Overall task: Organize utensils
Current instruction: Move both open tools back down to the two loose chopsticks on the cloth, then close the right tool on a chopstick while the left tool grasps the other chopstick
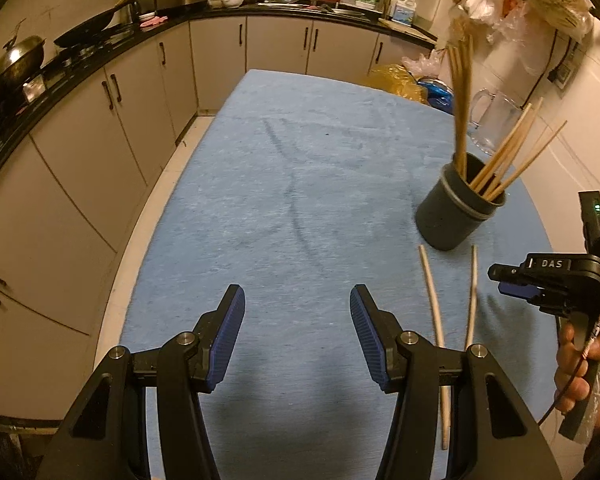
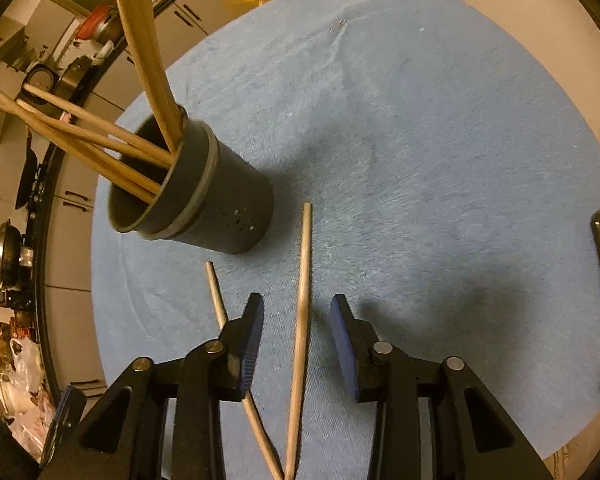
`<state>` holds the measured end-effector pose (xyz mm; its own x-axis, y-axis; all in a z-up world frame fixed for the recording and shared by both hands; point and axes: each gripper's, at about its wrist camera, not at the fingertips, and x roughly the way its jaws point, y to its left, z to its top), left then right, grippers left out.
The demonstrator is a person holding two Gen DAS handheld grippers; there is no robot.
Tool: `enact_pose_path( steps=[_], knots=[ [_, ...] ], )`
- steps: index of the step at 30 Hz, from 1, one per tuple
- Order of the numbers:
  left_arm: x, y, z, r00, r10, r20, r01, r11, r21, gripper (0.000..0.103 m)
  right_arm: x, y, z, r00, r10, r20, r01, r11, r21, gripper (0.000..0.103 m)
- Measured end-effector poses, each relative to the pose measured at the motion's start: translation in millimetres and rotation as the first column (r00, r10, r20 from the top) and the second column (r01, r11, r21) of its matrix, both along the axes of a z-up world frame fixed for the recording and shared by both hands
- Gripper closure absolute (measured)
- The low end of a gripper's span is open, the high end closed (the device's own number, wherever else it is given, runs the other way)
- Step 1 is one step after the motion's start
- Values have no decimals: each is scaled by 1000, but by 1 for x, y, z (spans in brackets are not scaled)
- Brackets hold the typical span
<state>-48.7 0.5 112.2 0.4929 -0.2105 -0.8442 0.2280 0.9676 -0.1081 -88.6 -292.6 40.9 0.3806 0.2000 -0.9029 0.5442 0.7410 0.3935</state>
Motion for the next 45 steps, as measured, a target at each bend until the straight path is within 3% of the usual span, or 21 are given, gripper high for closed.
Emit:
enact_pose_path(
  steps=[5, 13, 20, 28, 39, 43, 45],
  knots=[
    [3, 13, -5, 1000, 19, -16, -19, 1000, 5, 50, 16, 7, -15, 999, 24, -41, -25, 999, -21, 73],
    [10, 4, -13, 999, -6, -51, 5, 1000, -9, 50, 25, 19, -28, 990, 95, -104, -102, 992, -68, 95],
    [11, -44, -25, 988, -112, -103, 108, 993, -36, 50, 10, 6, -30, 979, 171, -110, -178, 983, -54, 95],
    [12, -106, -50, 955, -215, -206, 205, 976, -72, 50, -11, -30, -27, 968, 212, -134, -227, 968, -108, 95],
    [21, -161, -83, 928, -237, -286, 234, 971, -47, 52, -26, -76, -34, 971, 198, -131, -208, 976, -67, 95],
    [26, -171, -93, 925, -216, -314, 224, 975, -11, 62, -19, -89, -35, 970, 200, -135, -210, 976, -64, 95],
    [27, -174, -95, 929, -210, -306, 218, 976, -5, 62, -14, -89, -35, 968, 211, -138, -222, 973, -67, 90]
  ],
)
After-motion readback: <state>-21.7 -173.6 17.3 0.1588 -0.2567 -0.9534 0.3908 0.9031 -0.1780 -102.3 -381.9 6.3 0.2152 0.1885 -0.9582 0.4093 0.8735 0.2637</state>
